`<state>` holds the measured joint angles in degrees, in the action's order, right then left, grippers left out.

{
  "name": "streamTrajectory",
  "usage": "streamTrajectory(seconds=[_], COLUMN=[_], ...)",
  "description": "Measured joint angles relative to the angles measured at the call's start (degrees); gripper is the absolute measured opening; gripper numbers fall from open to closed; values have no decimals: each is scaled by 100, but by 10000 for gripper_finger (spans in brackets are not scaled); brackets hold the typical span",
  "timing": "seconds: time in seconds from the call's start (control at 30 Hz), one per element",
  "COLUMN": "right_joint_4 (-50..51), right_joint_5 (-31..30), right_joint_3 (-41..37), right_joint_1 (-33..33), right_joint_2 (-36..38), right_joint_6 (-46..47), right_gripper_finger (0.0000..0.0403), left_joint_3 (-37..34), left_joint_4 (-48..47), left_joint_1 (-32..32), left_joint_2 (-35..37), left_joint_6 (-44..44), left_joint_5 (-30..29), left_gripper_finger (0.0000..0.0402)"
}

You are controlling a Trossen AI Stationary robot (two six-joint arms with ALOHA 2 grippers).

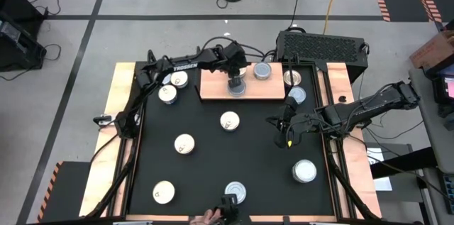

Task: Stack canned seafood by type on shelf
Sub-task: Adjust the tuna cans and align them by color on the shelf

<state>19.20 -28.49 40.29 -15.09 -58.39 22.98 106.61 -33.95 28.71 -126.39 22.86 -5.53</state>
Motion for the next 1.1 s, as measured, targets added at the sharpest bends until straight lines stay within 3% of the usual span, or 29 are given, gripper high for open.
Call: streamTrajectory(seconds=[0.6,1.1], right_joint_4=[-4,-4], right_joint_5=[31,31], right_joint_3=[0,0], right_joint_1=[0,0], right_joint_2=[0,0], right_joint_6=[33,33], right_gripper_finger=[0,0], left_joint_3=[20,-4], left_joint_4=[-2202,-2580], left_joint_1=[35,70], left_joint_2=[62,89], left_joint_6=[-65,-210], left_joint_5=[-1272,-1680], left_gripper_finger=[76,76])
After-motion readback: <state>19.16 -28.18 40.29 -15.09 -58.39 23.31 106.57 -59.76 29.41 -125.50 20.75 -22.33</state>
